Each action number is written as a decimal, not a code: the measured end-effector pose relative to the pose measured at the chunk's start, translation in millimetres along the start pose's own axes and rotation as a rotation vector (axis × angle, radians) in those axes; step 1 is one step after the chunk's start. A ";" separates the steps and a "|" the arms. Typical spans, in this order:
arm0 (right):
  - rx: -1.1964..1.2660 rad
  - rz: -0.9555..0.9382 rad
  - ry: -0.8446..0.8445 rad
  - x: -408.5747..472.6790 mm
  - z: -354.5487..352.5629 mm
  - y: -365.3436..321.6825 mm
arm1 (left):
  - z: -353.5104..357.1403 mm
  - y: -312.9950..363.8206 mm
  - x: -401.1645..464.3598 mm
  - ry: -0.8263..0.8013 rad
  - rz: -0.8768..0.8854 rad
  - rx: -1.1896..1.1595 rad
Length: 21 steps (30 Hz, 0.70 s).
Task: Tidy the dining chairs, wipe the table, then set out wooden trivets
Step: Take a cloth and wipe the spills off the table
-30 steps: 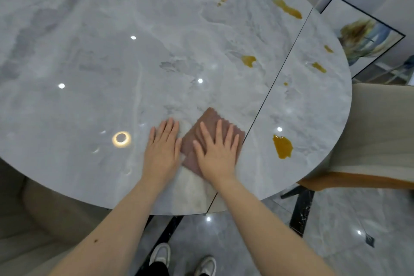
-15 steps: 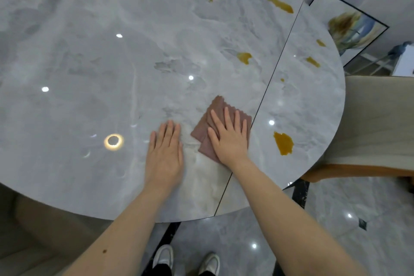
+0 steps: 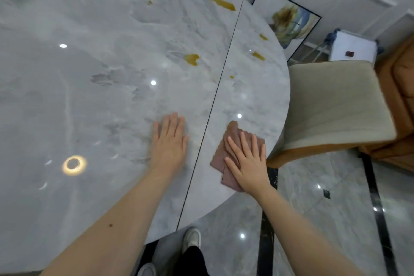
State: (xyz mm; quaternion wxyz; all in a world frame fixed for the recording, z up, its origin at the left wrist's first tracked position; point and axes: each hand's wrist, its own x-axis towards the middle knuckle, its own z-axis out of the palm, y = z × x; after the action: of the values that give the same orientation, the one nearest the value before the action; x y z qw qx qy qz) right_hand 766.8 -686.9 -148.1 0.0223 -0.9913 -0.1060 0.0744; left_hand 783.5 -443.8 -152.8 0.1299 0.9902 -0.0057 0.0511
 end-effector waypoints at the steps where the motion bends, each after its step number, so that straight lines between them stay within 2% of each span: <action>1: -0.002 0.018 0.001 12.2 -2.4 7.4 | 4.3 -1.3 9.2 -0.007 -0.021 -0.006; 8: 0.014 0.038 0.002 95.8 -16.7 1.6 | 20.0 -7.3 27.0 0.013 -0.125 -0.028; 13: 0.049 -0.182 0.038 53.7 -5.5 -14.9 | 17.5 -6.4 27.5 0.017 -0.136 -0.055; 16: 0.007 -0.268 0.012 27.6 -5.9 6.1 | 16.7 -5.8 28.1 0.005 -0.139 -0.046; 18: -0.005 -0.216 -0.001 37.2 -11.6 30.7 | 17.0 -6.2 27.6 0.002 -0.141 -0.038; 21: 0.010 -0.010 -0.003 84.8 -21.1 51.1 | 17.5 -6.1 26.5 0.009 -0.144 -0.037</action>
State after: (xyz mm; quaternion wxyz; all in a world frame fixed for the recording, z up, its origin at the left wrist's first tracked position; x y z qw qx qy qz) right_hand 862.5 -719.3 -142.4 0.0276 -0.9905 -0.1108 0.0761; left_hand 811.7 -442.4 -168.5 0.1514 0.9853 0.0650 0.0460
